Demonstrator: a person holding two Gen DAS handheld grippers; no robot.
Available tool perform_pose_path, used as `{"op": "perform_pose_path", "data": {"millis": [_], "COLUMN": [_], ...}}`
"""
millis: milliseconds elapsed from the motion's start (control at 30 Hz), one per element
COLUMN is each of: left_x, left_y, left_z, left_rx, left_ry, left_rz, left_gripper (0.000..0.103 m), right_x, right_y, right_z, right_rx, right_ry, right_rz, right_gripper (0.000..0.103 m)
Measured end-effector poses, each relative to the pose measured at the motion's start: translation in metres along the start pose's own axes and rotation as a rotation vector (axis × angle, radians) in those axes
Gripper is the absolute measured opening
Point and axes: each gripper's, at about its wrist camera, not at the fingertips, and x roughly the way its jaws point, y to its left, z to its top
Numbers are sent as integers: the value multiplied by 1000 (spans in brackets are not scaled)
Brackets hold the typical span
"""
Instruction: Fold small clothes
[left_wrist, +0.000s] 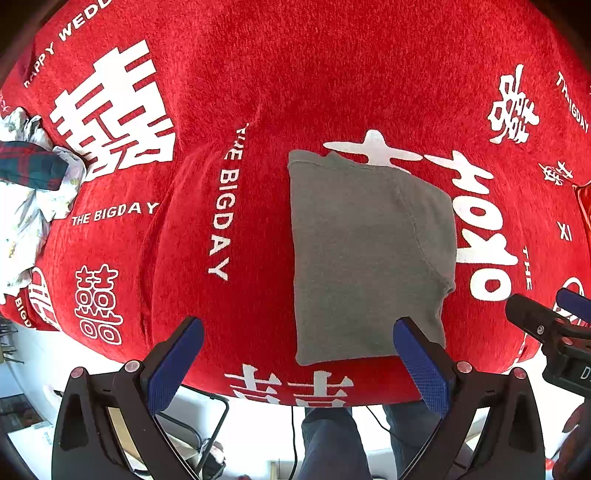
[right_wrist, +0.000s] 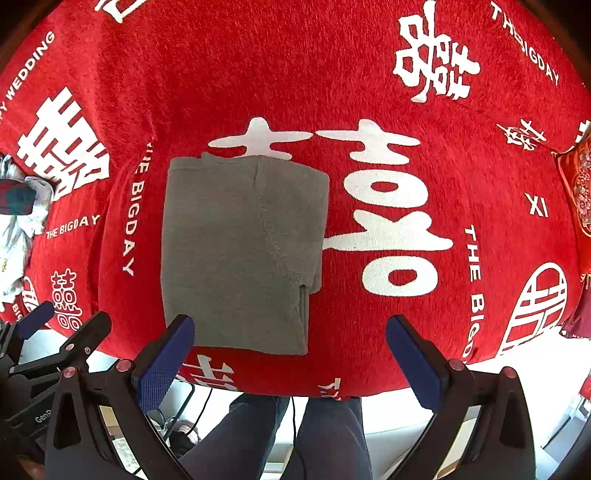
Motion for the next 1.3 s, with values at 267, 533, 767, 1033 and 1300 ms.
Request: {"op": "perform_pose_path", "data": {"millis": [267, 533, 767, 1033, 1300], "left_x": [0, 2, 2, 2, 2], "left_y": [1, 2, 3, 4, 5], "left_z": [0, 0, 0, 0, 0], "left_rx": [3, 3, 5, 5, 5], "left_ry": [1, 3, 3, 1, -5], "left_rz": [-1, -1, -1, 2, 26], "left_gripper": [103, 103, 103, 103, 103], "right_x": [2, 3, 3, 3, 3], "right_y": [0, 1, 2, 3, 3], "right_z": [-1, 0, 1, 1, 2], "right_rx": [-2, -3, -4, -5, -3], "right_ry": [7, 9, 10, 10, 11], "right_rz": [-4, -5, -4, -5, -5], "right_gripper": [103, 103, 103, 103, 103]}}
